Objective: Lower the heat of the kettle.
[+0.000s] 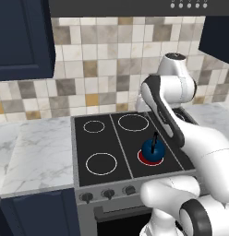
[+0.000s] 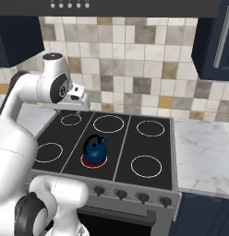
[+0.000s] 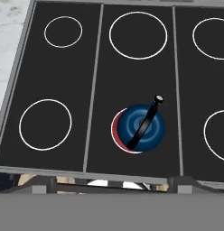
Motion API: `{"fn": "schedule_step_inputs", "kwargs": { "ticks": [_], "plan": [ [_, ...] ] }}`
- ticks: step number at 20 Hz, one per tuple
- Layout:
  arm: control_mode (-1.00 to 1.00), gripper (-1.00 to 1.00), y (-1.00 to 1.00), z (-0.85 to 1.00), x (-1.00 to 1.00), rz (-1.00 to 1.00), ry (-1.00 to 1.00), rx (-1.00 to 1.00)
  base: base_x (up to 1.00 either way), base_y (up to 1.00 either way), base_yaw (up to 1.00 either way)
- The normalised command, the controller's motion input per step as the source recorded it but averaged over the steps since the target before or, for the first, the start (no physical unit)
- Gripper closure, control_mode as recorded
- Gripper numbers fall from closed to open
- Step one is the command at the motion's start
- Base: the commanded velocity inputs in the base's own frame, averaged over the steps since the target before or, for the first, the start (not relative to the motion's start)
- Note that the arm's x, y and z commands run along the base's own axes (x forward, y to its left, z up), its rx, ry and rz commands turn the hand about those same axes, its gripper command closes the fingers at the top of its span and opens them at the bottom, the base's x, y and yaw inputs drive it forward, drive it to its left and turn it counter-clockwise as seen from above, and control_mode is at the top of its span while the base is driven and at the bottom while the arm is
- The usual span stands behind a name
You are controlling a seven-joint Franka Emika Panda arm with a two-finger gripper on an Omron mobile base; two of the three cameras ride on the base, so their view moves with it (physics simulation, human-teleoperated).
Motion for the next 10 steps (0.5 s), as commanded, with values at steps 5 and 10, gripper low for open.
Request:
{"fn": "schedule_step_inputs", "kwargs": {
  "ticks": [5, 10],
  "plan": [
    [-1.00, -1.00, 0.02, -0.17, -0.46, 0.01, -0.07, 0.00, 0.00, 0.00, 0.00],
    [-1.00, -1.00, 0.11, -0.18, -0.52, 0.03, -0.06, -0.03, 0.00, 0.00, 0.00]
  ]
}}
